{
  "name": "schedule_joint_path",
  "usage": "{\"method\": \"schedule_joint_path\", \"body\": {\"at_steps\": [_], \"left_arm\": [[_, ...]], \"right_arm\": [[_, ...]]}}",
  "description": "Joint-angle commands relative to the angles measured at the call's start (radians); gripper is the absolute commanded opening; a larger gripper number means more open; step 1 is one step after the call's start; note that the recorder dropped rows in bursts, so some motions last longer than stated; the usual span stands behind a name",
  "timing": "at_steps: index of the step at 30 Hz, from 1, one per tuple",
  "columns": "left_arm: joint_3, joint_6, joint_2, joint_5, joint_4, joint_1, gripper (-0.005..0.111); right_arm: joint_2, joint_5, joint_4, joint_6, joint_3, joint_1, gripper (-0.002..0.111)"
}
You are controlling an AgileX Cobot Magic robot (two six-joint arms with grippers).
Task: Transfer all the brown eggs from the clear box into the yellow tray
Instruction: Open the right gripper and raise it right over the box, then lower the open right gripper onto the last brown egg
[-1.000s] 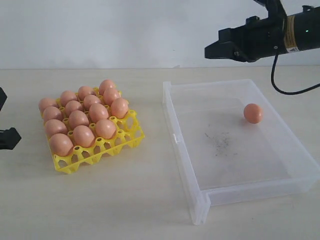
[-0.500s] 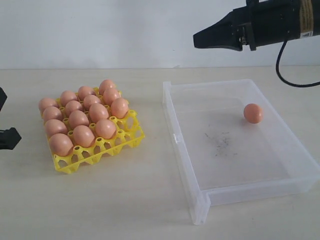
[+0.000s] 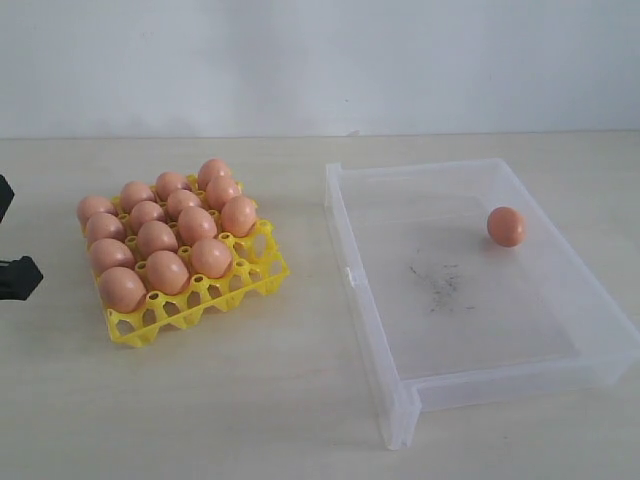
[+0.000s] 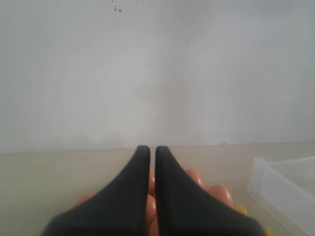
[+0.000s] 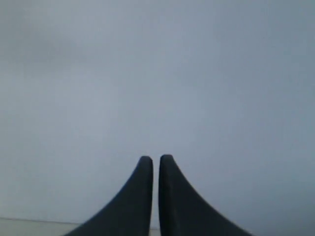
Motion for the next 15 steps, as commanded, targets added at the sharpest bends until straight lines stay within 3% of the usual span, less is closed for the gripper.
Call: {"method": "schedule_joint_path", "body": {"at_steps": [1, 4, 7, 11, 15], "left_arm": [[0.006, 0.016, -0.006, -0.011, -0.007, -0.001, 0.004], [0.006, 0.011, -0.006, -0.011, -0.007, -0.001, 0.004], [0.006, 0.011, -0.006, -0.011, -0.007, -0.001, 0.004], [0.006, 0.011, -0.006, -0.011, -0.007, -0.001, 0.004], [0.006, 0.011, -0.006, -0.011, -0.004, -0.001, 0.004]], "right_arm": [[-0.004, 0.314, 0.196, -0.385, 0.045, -0.002, 0.0], [0.032, 0.545, 0.425, -0.772, 0.045, -0.002, 0.0], [0.067, 0.65, 0.667, -1.096, 0.045, -0.002, 0.0], [0.092, 0.602, 1.1, -1.358, 0.045, -0.002, 0.0], [0.14, 0.585, 1.728, -1.786, 0.033, -0.001, 0.0]]}}
